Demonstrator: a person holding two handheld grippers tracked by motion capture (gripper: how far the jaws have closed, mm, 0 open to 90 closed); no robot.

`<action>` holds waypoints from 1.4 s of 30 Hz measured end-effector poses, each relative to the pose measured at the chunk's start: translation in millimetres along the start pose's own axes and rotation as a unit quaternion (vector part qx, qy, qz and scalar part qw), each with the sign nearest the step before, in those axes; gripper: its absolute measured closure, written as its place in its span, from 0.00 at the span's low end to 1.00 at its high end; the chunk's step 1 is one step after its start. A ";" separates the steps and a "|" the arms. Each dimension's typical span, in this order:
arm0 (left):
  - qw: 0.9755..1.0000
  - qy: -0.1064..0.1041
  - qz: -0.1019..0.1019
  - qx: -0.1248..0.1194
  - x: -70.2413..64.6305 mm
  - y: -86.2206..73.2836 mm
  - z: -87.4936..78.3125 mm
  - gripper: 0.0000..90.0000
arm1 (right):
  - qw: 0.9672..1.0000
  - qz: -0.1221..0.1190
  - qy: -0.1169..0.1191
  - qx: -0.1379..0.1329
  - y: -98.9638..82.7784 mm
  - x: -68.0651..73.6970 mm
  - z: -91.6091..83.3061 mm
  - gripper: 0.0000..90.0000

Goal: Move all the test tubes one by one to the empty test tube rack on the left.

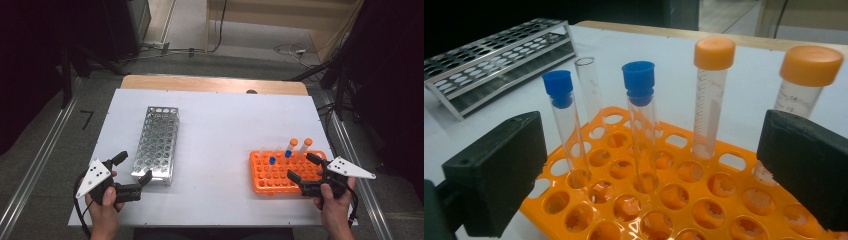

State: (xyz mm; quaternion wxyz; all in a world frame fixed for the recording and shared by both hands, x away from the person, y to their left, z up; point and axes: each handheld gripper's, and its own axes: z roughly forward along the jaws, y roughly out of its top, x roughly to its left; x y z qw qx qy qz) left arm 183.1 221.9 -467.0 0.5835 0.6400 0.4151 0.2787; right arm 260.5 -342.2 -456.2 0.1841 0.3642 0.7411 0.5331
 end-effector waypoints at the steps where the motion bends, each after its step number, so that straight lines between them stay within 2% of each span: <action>1: 1.000 0.000 0.000 0.000 0.0 0.0 0.0 0.00 | 1.000 0.000 0.000 0.000 0.0 0.0 0.0 0.00; 2: 1.000 0.000 -0.001 -0.001 -0.1 0.0 0.1 0.00 | 1.000 0.004 0.001 0.001 -0.1 0.0 1.1 0.04; 7: 1.000 0.000 -0.001 0.000 -0.8 0.0 0.3 0.00 | 1.000 0.012 0.008 0.019 1.0 0.2 5.7 0.07; 8: 1.000 -0.001 0.000 0.000 -1.1 0.1 0.6 0.00 | 0.999 0.018 0.012 0.024 0.5 0.0 8.8 0.15; 11: 1.000 -0.001 0.000 0.000 -1.7 0.3 0.3 0.00 | 0.999 0.025 0.004 0.037 -0.8 -0.8 14.3 0.23; 17: 1.000 -0.002 -0.001 0.000 -2.2 0.2 0.5 0.00 | 0.997 0.049 0.004 0.064 -7.0 -1.4 26.7 0.43; 21: 1.000 -0.003 0.002 0.002 -2.8 0.5 0.8 0.00 | 0.996 0.039 -0.010 0.083 -9.3 3.5 33.4 0.54; 25: 1.000 -0.003 0.003 0.003 -4.0 0.4 1.9 0.00 | 0.995 0.036 -0.022 0.087 -8.8 6.1 35.3 0.65; 29: 1.000 -0.003 0.005 0.005 -4.5 0.5 2.1 0.00 | 0.995 0.034 -0.022 0.091 -9.6 7.3 37.4 0.70; 31: 1.000 -0.003 0.005 0.005 -4.9 0.5 2.2 0.00 | 0.995 0.032 -0.026 0.094 -11.3 8.2 39.2 0.76; 37: 1.000 -0.005 0.002 0.004 -5.3 0.3 3.4 0.00 | 0.994 0.025 -0.049 0.089 -12.9 9.9 38.4 0.83; 42: 1.000 -0.007 0.006 0.004 -7.3 0.9 3.4 0.00 | 0.996 0.029 -0.047 0.076 -11.5 8.5 35.1 0.83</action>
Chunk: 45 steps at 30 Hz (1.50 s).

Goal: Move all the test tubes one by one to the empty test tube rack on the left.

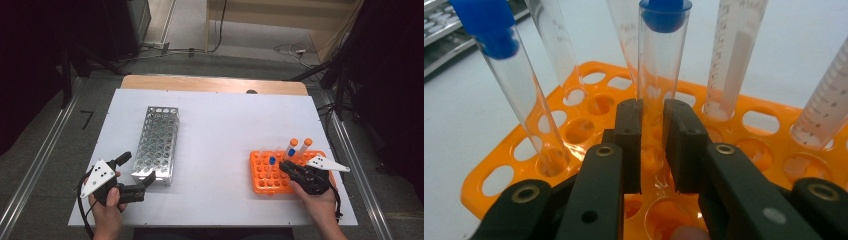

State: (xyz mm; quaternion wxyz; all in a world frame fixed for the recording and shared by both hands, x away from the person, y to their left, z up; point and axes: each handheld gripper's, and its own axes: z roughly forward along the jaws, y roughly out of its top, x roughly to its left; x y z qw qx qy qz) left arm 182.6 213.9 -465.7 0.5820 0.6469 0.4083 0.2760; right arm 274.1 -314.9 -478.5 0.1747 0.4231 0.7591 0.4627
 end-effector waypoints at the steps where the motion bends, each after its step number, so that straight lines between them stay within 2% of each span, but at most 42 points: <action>1: 1.000 0.000 0.000 0.000 0.0 0.0 0.0 0.00 | 1.000 0.000 0.000 -0.006 1.1 0.1 -2.0 0.83; 7: 1.000 0.003 0.003 0.000 -1.6 0.8 -1.2 0.00 | 0.999 -0.009 0.006 -0.030 8.9 4.0 -16.7 0.83; 18: 1.000 -0.001 0.005 -0.002 -6.2 2.3 -0.7 0.00 | 0.999 -0.010 0.036 -0.029 9.6 10.1 -35.4 0.83; 22: 1.000 -0.002 0.006 -0.003 -8.9 3.5 -0.4 0.00 | 0.998 -0.024 0.059 -0.017 11.2 17.8 -37.9 0.83; 28: 1.000 -0.008 0.007 -0.003 -12.3 5.3 0.6 0.00 | 0.996 -0.036 0.081 -0.017 14.0 29.5 -40.2 0.83; 32: 1.000 -0.009 0.019 0.001 -18.7 7.5 2.4 0.00 | 0.994 -0.047 0.095 -0.017 16.8 38.1 -41.6 0.84; 35: 0.999 -0.011 0.035 0.008 -26.2 10.1 6.7 0.00 | 0.993 -0.052 0.106 -0.019 18.9 43.9 -40.9 0.84; 41: 0.999 -0.024 0.039 0.011 -37.8 18.3 12.7 0.02 | 0.990 -0.063 0.126 -0.012 22.2 56.6 -33.2 0.84; 44: 0.997 -0.021 0.067 0.022 -46.5 23.5 18.2 0.02 | 0.989 -0.069 0.134 -0.013 27.8 63.4 -28.0 0.84; 45: 0.997 -0.033 0.063 0.031 -49.5 26.6 23.4 0.02 | 0.988 -0.073 0.133 -0.013 30.0 66.0 -26.3 0.84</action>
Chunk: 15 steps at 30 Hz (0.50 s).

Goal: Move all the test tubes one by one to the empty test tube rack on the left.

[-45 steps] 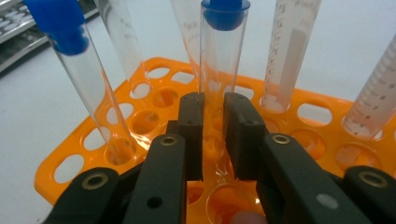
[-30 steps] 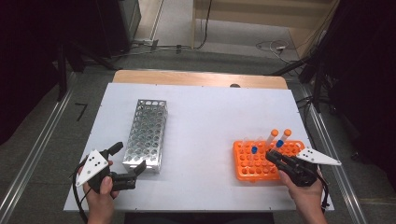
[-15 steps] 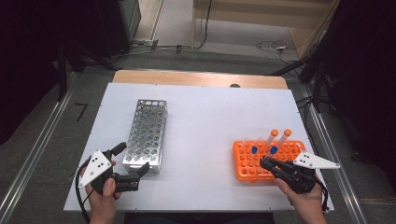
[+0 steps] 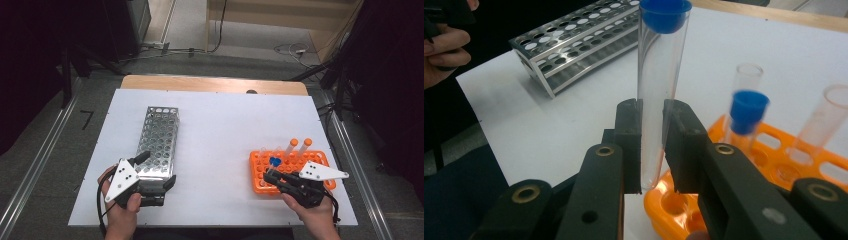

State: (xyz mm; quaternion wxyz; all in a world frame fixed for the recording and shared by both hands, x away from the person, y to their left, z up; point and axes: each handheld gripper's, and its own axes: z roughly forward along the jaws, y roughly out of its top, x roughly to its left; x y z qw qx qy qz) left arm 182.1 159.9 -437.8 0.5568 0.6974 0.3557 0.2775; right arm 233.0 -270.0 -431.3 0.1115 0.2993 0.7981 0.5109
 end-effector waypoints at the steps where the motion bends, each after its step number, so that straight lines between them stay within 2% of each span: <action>1: 1.000 0.000 0.000 0.000 0.0 0.0 0.0 0.02 | 1.000 -0.003 -0.001 0.000 2.5 1.8 2.5 0.84; 5: 1.000 -0.011 0.007 0.009 -6.5 7.0 9.4 0.02 | 1.000 -0.011 0.002 0.001 9.7 5.3 10.6 0.84; 10: 0.999 -0.031 0.000 0.015 -9.0 18.1 19.4 0.00 | 1.000 -0.015 0.012 0.004 22.7 11.1 26.8 0.84; 12: 0.999 -0.036 -0.002 0.012 -9.9 22.9 23.0 0.00 | 1.000 -0.018 0.014 0.004 25.0 12.3 29.4 0.84; 15: 0.999 -0.047 -0.001 0.009 -12.6 31.1 29.6 0.00 | 0.999 -0.023 0.028 0.007 33.2 15.3 37.6 0.84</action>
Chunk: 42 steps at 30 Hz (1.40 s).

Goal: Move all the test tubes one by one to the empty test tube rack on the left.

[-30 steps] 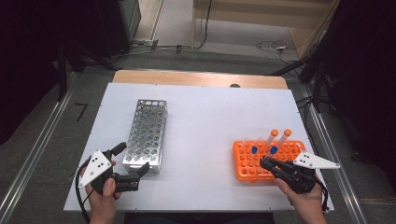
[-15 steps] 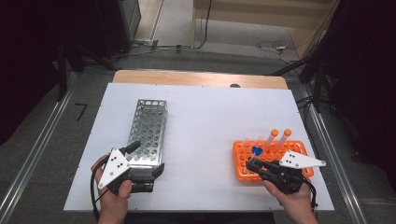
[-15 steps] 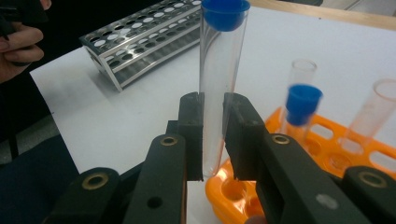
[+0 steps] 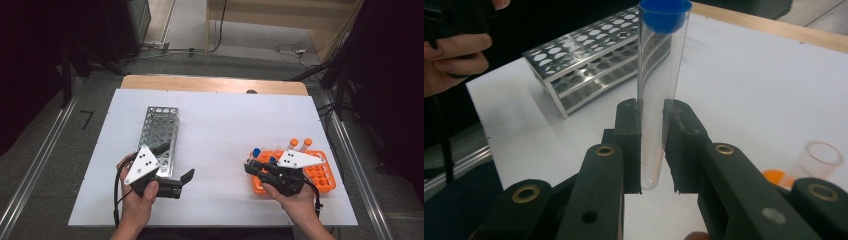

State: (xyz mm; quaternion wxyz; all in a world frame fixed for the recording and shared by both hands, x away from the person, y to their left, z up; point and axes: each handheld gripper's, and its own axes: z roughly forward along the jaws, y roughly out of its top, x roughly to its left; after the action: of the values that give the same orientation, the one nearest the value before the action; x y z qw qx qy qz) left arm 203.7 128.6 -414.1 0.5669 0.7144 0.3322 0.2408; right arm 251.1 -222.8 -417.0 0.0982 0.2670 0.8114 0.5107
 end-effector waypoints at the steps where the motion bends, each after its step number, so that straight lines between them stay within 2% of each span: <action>1: 1.000 -0.006 0.001 0.002 -0.9 3.0 3.1 0.00 | 1.000 -0.002 0.003 0.000 1.9 1.0 1.9 0.84; 2: 1.000 -0.011 0.001 0.005 -1.8 6.0 6.1 0.00 | 1.000 -0.004 0.008 0.001 3.6 2.1 3.6 0.84; 3: 1.000 -0.028 -0.002 0.009 -3.7 11.8 12.3 0.00 | 1.000 -0.005 0.011 0.001 5.1 3.6 5.3 0.84; 10: 0.998 -0.057 0.000 0.011 -13.6 21.6 27.4 0.04 | 0.999 -0.018 0.027 0.008 7.1 12.9 16.7 0.84; 11: 0.998 -0.065 -0.003 0.012 -15.1 21.7 29.7 0.05 | 0.999 -0.019 0.031 0.012 5.4 15.5 20.6 0.84; 12: 0.995 -0.093 -0.013 0.015 -17.8 20.8 34.6 0.06 | 0.999 -0.019 0.033 0.014 4.3 16.4 22.6 0.84; 15: 0.994 -0.102 -0.013 0.026 -22.6 20.0 39.6 0.11 | 0.999 -0.023 0.034 0.022 2.0 18.2 26.4 0.84; 16: 0.994 -0.109 -0.014 0.031 -26.9 19.6 42.8 0.19 | 0.999 -0.026 0.035 0.027 -0.4 20.0 30.6 0.84; 18: 0.993 -0.109 -0.017 0.032 -28.5 19.5 44.3 0.25 | 0.998 -0.030 0.038 0.034 -2.4 22.5 34.7 0.84; 19: 0.992 -0.118 -0.020 0.039 -30.7 19.0 47.9 0.28 | 0.998 -0.032 0.040 0.036 -3.2 23.7 36.6 0.84; 20: 0.992 -0.118 -0.020 0.039 -30.7 19.0 47.9 0.31 | 0.998 -0.032 0.040 0.036 -3.2 23.7 36.6 0.84; 21: 0.991 -0.124 -0.019 0.041 -32.0 18.4 49.6 0.36 | 0.998 -0.034 0.043 0.040 -4.1 27.0 39.5 0.84; 22: 0.989 -0.141 -0.018 0.045 -34.1 17.3 52.4 0.40 | 0.997 -0.038 0.044 0.041 -4.4 28.3 40.9 0.84; 23: 0.989 -0.141 -0.018 0.045 -34.1 17.3 52.4 0.43 | 0.997 -0.040 0.045 0.042 -4.6 30.0 42.0 0.84; 24: 0.988 -0.148 -0.018 0.047 -35.2 16.7 54.1 0.43 | 0.997 -0.040 0.045 0.042 -4.6 30.0 42.0 0.84; 25: 0.986 -0.155 -0.017 0.051 -36.3 16.3 55.5 0.47 | 0.997 -0.043 0.045 0.043 -4.8 31.3 43.0 0.84; 26: 0.984 -0.171 -0.019 0.055 -38.2 15.2 59.0 0.53 | 0.997 -0.047 0.046 0.044 -4.8 32.8 44.2 0.84; 27: 0.983 -0.175 -0.018 0.058 -38.9 14.7 60.4 0.55 | 0.997 -0.048 0.047 0.044 -5.0 33.2 44.7 0.84; 30: 0.982 -0.175 -0.020 0.062 -40.8 13.5 63.6 0.62 | 0.997 -0.049 0.049 0.045 -5.5 35.0 45.7 0.84; 32: 0.981 -0.181 -0.027 0.065 -41.7 11.9 67.1 0.67 | 0.996 -0.054 0.051 0.046 -5.9 36.8 46.2 0.84; 35: 0.980 -0.187 -0.025 0.068 -42.5 11.0 68.4 0.76 | 0.996 -0.060 0.052 0.046 -6.3 38.9 46.7 0.84; 36: 0.981 -0.181 -0.023 0.065 -43.3 10.5 68.2 0.79 | 0.996 -0.063 0.054 0.046 -6.5 39.1 46.8 0.84; 37: 0.981 -0.181 -0.023 0.065 -43.3 10.5 68.2 0.82 | 0.995 -0.063 0.055 0.046 -6.5 39.4 46.7 0.84; 40: 0.983 -0.172 -0.013 0.063 -42.8 10.2 67.5 0.85 | 0.996 -0.058 0.057 0.046 -6.9 39.0 46.8 0.84; 42: 0.983 -0.170 -0.007 0.064 -43.5 10.3 67.2 0.85 | 0.995 -0.057 0.061 0.047 -7.1 38.3 47.0 0.84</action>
State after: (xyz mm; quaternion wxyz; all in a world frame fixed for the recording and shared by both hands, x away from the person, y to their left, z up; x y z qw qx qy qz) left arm 225.4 51.0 -418.9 0.5699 0.7772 0.2512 0.0901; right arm 236.9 -168.3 -440.5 0.0652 0.1932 0.8528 0.4808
